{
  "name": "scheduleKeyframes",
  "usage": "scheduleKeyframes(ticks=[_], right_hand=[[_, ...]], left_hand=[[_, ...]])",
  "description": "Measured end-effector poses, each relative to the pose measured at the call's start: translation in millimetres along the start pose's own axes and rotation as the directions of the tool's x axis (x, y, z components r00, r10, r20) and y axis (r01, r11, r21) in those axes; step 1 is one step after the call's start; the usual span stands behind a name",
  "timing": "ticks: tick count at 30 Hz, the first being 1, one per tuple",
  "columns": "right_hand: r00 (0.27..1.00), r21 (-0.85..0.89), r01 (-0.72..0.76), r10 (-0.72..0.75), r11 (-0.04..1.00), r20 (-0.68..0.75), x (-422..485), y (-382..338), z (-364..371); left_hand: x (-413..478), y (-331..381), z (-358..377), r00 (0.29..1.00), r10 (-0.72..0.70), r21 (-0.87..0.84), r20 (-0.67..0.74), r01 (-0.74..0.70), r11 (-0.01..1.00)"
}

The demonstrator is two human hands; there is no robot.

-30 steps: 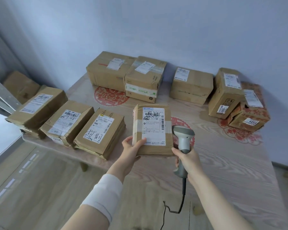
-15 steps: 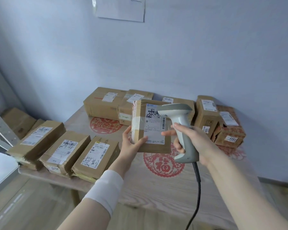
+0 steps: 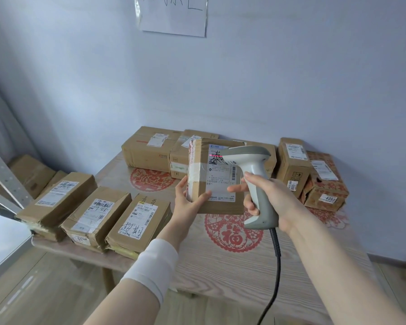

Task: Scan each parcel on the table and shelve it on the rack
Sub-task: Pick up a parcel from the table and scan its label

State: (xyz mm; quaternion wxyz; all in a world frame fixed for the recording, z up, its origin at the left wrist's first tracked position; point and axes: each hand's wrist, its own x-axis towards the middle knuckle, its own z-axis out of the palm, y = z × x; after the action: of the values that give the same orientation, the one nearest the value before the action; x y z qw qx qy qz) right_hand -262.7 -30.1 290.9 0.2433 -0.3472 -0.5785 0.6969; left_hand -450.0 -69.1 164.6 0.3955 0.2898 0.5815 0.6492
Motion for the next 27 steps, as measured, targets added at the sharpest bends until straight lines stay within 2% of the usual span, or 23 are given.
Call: scheduleKeyframes(ticks=[6, 11, 16, 21, 27], right_hand=[[1.000, -0.015, -0.002, 0.002, 1.000, -0.013, 3, 3, -6], [0.999, 0.059, 0.039, -0.041, 0.997, 0.029, 8, 6, -9], [0.998, 0.083, 0.057, -0.059, 0.995, 0.022, 18, 22, -2], [0.997, 0.029, 0.055, -0.053, 0.998, -0.053, 41, 54, 38], [0.994, -0.017, 0.087, -0.086, 0.996, 0.074, 50, 84, 131]], left_hand=[[-1, 2, 1, 1.000, -0.003, -0.014, 0.003, 0.003, 1.000], [-4, 3, -4, 0.999, -0.028, -0.016, -0.023, 0.028, 0.999], [-25, 7, -28, 0.988, -0.082, -0.119, -0.132, 0.067, 0.991], [-56, 13, -69, 0.960, -0.125, -0.225, -0.251, 0.068, 0.972], [-108, 25, -146, 0.918, -0.154, -0.270, -0.364, 0.055, 0.961]])
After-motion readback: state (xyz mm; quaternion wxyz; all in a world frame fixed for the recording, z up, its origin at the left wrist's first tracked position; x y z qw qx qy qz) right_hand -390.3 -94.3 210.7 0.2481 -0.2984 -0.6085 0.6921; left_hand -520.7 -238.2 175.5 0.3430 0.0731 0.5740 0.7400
